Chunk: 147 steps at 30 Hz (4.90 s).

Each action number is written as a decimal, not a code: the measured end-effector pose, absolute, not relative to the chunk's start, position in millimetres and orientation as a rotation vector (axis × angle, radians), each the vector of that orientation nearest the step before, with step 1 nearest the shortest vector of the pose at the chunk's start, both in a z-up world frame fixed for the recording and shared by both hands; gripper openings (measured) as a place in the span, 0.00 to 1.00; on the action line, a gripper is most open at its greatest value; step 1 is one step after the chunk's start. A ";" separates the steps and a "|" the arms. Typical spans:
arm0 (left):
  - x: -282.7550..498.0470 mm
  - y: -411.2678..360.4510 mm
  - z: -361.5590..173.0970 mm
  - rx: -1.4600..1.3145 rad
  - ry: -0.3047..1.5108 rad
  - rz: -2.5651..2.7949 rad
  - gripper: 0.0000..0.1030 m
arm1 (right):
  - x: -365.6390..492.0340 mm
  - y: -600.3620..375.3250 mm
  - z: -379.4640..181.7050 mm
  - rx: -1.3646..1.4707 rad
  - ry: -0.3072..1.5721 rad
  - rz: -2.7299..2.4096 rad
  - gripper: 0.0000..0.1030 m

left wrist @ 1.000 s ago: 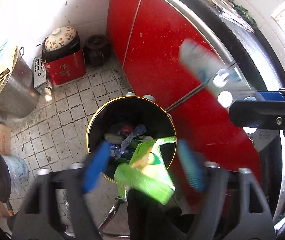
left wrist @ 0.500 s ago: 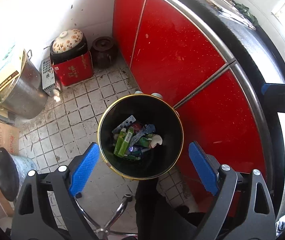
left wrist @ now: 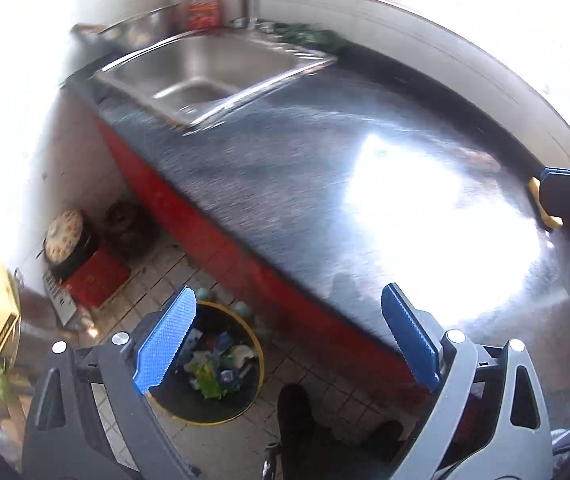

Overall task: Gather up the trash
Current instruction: 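Move both tools back to the counter toward the sponge and tape roll, then grasp the yellow sponge with left tool while right tool grasps the yellow tape roll, then carry the yellow sponge and yellow tape roll over the trash bin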

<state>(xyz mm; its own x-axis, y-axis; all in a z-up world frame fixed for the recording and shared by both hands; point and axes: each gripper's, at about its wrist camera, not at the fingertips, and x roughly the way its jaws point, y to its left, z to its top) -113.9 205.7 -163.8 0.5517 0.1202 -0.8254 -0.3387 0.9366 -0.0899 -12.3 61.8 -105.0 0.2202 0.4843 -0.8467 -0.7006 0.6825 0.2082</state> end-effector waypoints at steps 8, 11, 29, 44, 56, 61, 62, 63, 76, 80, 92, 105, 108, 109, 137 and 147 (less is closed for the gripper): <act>-19.6 27.7 -125.3 -0.063 0.951 -0.063 0.89 | 19.9 -161.9 -86.7 -0.043 0.981 0.391 0.79; -6.2 -31.9 -117.6 0.017 0.952 -0.148 0.89 | 14.3 -227.9 -87.7 0.008 0.967 0.276 0.79; 56.7 -147.7 -133.2 0.138 1.029 -0.200 0.90 | 23.6 -333.1 -106.7 0.062 0.958 0.193 0.79; 188.8 -203.3 -217.9 0.114 1.149 -0.021 0.91 | 120.9 -371.2 -175.6 -0.018 1.076 0.249 0.79; 246.1 -160.0 -228.1 0.063 1.139 -0.031 0.92 | 190.0 -338.4 -241.7 -0.094 1.111 0.382 0.79; 256.0 -134.0 -227.2 0.068 1.122 -0.071 0.92 | 214.8 -304.1 -250.8 -0.188 1.033 0.425 0.80; 257.8 -130.8 -227.1 0.068 1.118 -0.074 0.92 | 219.6 -297.8 -251.5 -0.201 1.017 0.438 0.80; 259.9 -127.9 -226.9 0.069 1.115 -0.080 0.91 | 223.7 -292.9 -251.7 -0.211 1.004 0.448 0.80; 267.4 -122.5 -208.6 0.113 1.086 -0.149 0.53 | 235.1 -268.4 -242.2 -0.236 0.978 0.466 0.53; 242.9 -117.4 -192.2 0.126 1.080 -0.155 0.52 | 210.6 -278.5 -223.4 -0.188 0.983 0.435 0.53; 117.0 -111.0 -165.9 0.183 1.088 -0.196 0.52 | 94.9 -296.5 -176.3 -0.093 0.988 0.345 0.53; 35.4 -105.0 -150.0 0.172 1.037 -0.181 0.52 | 26.2 -291.3 -156.7 -0.099 0.967 0.318 0.53; 22.0 -89.6 -136.7 0.151 1.007 -0.142 0.52 | 26.4 -273.4 -147.8 -0.123 0.949 0.359 0.53; 16.3 -83.7 -131.9 0.142 1.000 -0.125 0.52 | 27.1 -267.4 -144.9 -0.131 0.943 0.377 0.53; -245.7 270.8 -208.5 -0.464 1.103 0.733 0.52 | -112.5 230.1 -162.8 -0.568 1.032 1.370 0.53; -254.7 322.3 -272.0 -0.566 1.161 0.743 0.52 | -128.2 304.2 -233.8 -0.707 1.168 1.353 0.53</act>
<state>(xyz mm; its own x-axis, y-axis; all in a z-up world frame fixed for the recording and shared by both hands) -254.7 322.3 -272.0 0.2134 0.2249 -0.9507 -0.7693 0.6385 -0.0216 -128.2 304.2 -233.8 -0.1623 0.3601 -0.9187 -0.9613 0.1525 0.2296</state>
